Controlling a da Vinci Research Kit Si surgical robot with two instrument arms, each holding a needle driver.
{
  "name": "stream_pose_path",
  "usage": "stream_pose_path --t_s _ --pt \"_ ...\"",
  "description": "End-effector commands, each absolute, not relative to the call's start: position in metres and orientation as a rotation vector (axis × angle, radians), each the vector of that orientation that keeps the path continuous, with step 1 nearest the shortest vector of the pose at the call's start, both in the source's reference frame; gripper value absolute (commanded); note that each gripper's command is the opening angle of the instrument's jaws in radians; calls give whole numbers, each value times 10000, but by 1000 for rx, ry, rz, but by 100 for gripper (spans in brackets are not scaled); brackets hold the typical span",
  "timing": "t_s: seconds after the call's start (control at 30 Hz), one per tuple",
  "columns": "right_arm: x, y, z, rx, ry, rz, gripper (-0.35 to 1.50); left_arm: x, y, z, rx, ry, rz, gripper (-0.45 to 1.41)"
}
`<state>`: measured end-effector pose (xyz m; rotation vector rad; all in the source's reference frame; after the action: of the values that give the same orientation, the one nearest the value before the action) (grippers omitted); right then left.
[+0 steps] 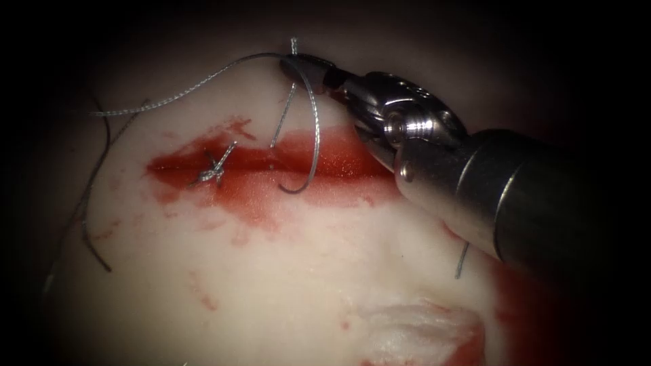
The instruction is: Wound Closure
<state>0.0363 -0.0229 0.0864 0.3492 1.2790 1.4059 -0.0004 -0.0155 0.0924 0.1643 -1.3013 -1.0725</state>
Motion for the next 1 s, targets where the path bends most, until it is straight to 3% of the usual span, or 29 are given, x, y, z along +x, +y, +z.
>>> stream_pose_path --t_s 0.03,0.57,0.63,0.67,0.8,0.93,0.97,1.0 --pt "371 -214 859 346 1299 1399 -35 -10 -144 921 162 -1308 -1068 -45" --pt "359 -197 836 276 1316 1246 -35 -19 -146 921 241 -1360 -1038 -45" --pt "358 -196 832 179 1314 1116 47 -22 -146 920 328 -1407 -1073 -45" --pt "357 -195 829 153 1317 1085 66 -24 -147 920 377 -1427 -1094 -45" --pt "341 -186 804 173 1356 1098 39 -37 -152 919 605 -1468 -1130 -45" --pt "331 -185 786 205 1321 1105 27 -60 -160 913 732 -1476 -1077 -45" --pt "330 -187 784 214 1298 1093 7 -65 -162 910 758 -1475 -1066 -45" --pt "330 -189 783 220 1283 1065 0 -70 -163 908 777 -1474 -1053 -45"
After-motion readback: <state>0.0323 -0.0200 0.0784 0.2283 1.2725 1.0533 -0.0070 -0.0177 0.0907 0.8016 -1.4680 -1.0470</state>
